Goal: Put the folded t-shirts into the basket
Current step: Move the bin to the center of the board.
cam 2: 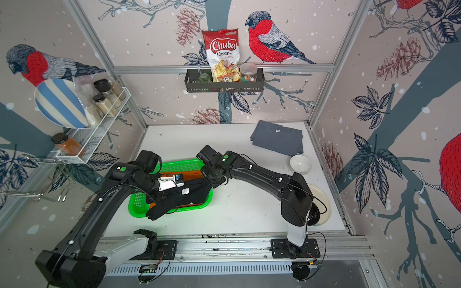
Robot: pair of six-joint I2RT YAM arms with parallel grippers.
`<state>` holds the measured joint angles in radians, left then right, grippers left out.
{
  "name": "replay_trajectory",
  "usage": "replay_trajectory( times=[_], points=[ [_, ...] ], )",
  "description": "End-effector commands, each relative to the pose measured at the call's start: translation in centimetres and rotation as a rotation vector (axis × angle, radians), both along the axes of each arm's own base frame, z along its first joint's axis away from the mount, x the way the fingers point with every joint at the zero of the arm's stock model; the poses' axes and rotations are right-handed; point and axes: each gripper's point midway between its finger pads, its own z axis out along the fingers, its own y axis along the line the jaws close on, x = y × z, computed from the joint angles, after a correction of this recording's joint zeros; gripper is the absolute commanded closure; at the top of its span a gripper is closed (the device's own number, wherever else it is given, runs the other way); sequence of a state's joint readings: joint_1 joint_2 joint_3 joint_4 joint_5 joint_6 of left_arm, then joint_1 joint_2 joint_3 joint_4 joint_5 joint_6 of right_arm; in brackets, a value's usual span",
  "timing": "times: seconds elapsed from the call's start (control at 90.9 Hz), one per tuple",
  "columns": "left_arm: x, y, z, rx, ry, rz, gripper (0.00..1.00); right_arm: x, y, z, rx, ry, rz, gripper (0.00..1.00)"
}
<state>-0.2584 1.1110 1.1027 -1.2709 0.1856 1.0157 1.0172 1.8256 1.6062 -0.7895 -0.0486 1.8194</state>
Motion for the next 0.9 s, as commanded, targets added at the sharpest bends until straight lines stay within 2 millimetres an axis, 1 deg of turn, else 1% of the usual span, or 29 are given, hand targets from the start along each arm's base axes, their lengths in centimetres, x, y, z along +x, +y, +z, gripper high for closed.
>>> replay_trajectory(
  times=[0.0,0.099,0.198,0.319,0.363,0.407,0.451,0.506,0.561,0.638,0.671,0.726,0.759,0.803,0.825,0.891],
  points=[
    [2.4,-2.3,-1.1,-0.024,-0.061,-0.013,1.00,0.8,-3.6,-1.9,-0.130,-0.005,-0.025,1.00],
    [3.9,-4.1,-2.4,-0.022,-0.068,-0.023,1.00,1.0,-4.6,-3.1,-0.149,0.018,-0.033,1.00],
    [5.1,-6.1,-3.1,-0.031,-0.064,-0.047,1.00,1.3,-5.9,-4.1,-0.172,0.040,-0.040,1.00],
    [5.8,-8.5,-3.8,-0.027,-0.021,-0.084,1.00,2.0,-8.9,-4.8,-0.207,0.063,-0.062,1.00],
    [5.7,-9.4,-4.4,-0.018,0.007,-0.100,1.00,2.1,-10.2,-4.8,-0.218,0.070,-0.071,1.00],
    [6.2,-10.6,-3.9,-0.027,0.000,-0.116,1.00,2.4,-11.9,-4.6,-0.229,0.069,-0.085,1.00],
    [6.3,-11.9,-4.2,-0.022,0.018,-0.137,1.00,2.5,-13.8,-4.6,-0.250,0.071,-0.104,1.00],
    [6.4,-13.4,-4.4,-0.007,0.033,-0.164,1.00,2.5,-16.5,-4.2,-0.274,0.070,-0.127,1.00],
    [6.7,-15.3,-4.2,0.008,0.041,-0.197,1.00,2.5,-19.5,-3.8,-0.292,0.068,-0.162,1.00],
    [7.2,-17.9,-4.2,0.027,0.085,-0.222,1.00,1.9,-23.6,-3.3,-0.312,0.068,-0.212,1.00],
    [7.6,-19.1,-3.9,0.024,0.103,-0.223,1.00,1.7,-25.1,-2.7,-0.313,0.054,-0.233,1.00],
    [7.8,-20.7,-4.2,0.028,0.158,-0.220,1.00,1.2,-27.9,-1.7,-0.317,0.033,-0.280,1.00],
    [7.9,-21.8,-3.6,0.016,0.172,-0.227,1.00,0.9,-29.2,-1.1,-0.318,0.014,-0.301,1.00],
    [7.7,-23.0,-3.5,0.014,0.204,-0.235,1.00,0.4,-30.7,-0.2,-0.308,-0.007,-0.330,1.00],
    [7.6,-23.6,-3.0,0.006,0.209,-0.245,1.00,0.2,-31.3,0.1,-0.304,-0.015,-0.339,1.00],
    [6.9,-24.8,-1.4,-0.014,0.233,-0.270,1.00,-0.3,-32.2,1.9,-0.278,-0.060,-0.358,1.00]
  ],
)
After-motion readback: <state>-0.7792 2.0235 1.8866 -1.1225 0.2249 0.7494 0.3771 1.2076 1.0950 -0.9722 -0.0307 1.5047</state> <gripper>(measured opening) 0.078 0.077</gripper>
